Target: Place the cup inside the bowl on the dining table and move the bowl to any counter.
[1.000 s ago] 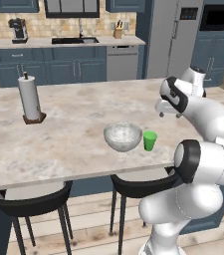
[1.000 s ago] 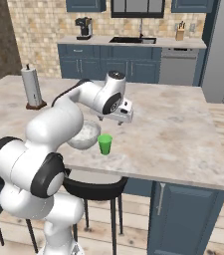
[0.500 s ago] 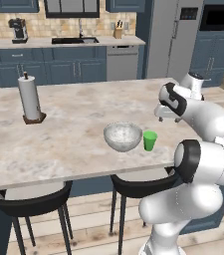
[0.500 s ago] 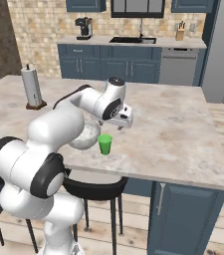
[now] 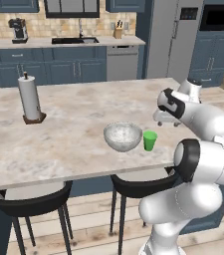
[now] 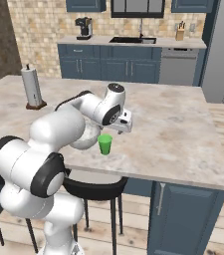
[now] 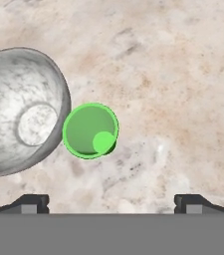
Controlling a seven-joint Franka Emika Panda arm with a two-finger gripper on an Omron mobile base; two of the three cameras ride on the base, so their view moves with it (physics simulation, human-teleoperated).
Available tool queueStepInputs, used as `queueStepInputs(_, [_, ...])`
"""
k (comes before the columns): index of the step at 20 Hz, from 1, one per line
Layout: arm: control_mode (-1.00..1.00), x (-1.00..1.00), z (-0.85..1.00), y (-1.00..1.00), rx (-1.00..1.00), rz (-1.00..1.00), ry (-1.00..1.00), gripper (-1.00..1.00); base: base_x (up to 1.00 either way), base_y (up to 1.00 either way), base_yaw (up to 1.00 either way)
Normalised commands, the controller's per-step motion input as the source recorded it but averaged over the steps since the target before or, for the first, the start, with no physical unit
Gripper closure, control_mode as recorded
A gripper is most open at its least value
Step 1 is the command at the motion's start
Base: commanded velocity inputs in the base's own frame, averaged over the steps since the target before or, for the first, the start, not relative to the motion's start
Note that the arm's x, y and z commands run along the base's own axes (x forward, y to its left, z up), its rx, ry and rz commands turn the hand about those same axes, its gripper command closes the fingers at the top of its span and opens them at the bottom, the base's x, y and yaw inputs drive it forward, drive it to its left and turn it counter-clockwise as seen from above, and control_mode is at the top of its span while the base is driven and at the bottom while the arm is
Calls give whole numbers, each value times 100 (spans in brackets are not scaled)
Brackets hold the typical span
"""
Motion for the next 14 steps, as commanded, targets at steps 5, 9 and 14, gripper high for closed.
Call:
queueStepInputs(5, [-100, 19, -7, 0, 0, 0, 0, -100, 0, 0, 0])
queueStepInputs(9, [-100, 19, 0, 1, 0, 0, 0, -100, 0, 0, 0])
queueStepInputs(14, [-100, 14, 0, 1, 0, 0, 0, -100, 0, 0, 0])
